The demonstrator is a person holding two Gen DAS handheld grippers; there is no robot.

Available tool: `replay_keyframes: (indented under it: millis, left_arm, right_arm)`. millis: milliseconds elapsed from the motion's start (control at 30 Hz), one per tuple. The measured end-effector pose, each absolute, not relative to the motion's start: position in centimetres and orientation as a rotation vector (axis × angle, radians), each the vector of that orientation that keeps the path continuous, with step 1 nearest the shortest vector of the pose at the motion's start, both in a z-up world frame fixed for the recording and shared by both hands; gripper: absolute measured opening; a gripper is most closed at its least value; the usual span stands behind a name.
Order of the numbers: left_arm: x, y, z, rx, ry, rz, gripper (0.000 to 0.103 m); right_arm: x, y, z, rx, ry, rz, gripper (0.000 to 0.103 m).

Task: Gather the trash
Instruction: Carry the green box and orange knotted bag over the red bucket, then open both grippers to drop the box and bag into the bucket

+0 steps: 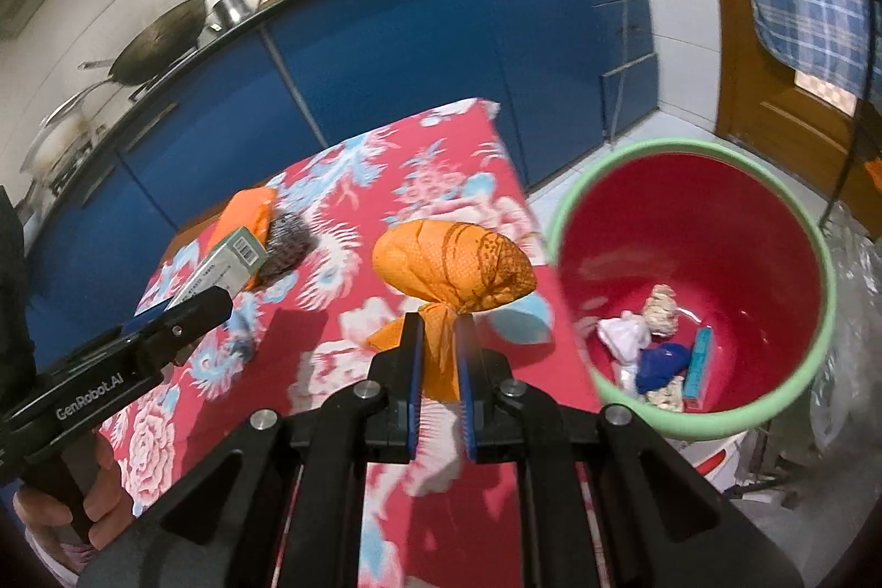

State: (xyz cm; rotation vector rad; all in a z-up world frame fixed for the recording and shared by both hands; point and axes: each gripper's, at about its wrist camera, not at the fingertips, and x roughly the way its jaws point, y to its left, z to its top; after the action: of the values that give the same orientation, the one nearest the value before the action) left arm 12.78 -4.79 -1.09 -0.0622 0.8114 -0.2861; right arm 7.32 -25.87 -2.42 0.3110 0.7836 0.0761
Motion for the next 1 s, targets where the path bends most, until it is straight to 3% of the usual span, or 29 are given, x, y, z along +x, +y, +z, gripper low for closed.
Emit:
replay_keyframes:
  millis: [1000]
  left_arm:
    - [14.5, -22.2, -3.5, 0.157, 0.856, -0.497, 0.058]
  right_arm:
    - [5.8, -39.3, -6.5, 0.566, 0.764, -0.136, 0.018]
